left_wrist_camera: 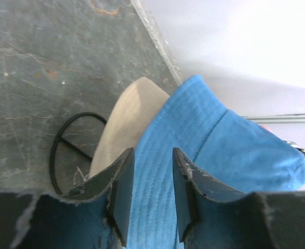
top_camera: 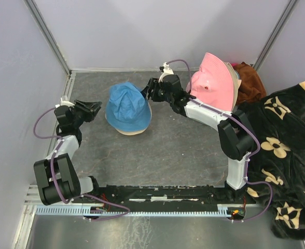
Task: Stack the hats
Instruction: Adjust the hat on the hat stand.
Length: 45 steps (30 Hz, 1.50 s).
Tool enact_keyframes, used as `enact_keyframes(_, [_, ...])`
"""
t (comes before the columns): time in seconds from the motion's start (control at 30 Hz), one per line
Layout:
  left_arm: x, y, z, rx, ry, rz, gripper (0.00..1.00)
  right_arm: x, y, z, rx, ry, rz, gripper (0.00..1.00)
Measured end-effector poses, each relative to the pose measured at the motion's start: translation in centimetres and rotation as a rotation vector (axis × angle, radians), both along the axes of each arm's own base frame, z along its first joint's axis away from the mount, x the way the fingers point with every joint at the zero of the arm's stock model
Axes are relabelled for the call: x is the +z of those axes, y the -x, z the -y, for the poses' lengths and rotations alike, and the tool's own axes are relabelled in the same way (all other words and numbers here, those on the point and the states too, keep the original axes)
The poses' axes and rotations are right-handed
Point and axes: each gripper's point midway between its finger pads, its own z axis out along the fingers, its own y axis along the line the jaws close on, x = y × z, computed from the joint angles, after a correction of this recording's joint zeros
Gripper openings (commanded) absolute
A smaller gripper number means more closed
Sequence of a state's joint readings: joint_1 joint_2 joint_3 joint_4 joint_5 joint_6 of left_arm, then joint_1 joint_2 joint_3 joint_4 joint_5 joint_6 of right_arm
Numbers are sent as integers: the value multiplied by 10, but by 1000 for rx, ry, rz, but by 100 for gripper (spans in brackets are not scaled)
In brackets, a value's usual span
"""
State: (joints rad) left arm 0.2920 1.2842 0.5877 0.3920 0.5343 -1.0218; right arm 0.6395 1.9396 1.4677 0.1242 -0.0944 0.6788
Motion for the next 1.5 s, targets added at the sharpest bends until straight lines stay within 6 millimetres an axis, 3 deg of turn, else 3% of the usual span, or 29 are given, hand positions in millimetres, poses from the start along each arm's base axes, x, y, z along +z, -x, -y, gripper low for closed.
enact_keyframes(0.27, [6,8,20,-107,81,46,58,-2,2,2,-18,-46,11,68])
enact_keyframes(0.83, [-20,18,26,-134,104,-20,63,-2,3,3,-35,-77,15,68])
enact_keyframes(1.13, [-34,19,30,-115,210,10,63,-3,3,3,-39,-91,10,68])
enact_keyframes(1.27, [-32,21,31,-105,264,42,62,-3,3,3,-41,-97,9,68])
enact_keyframes(1.5, [-10,19,31,-107,303,120,59,-4,3,3,-43,-103,14,68])
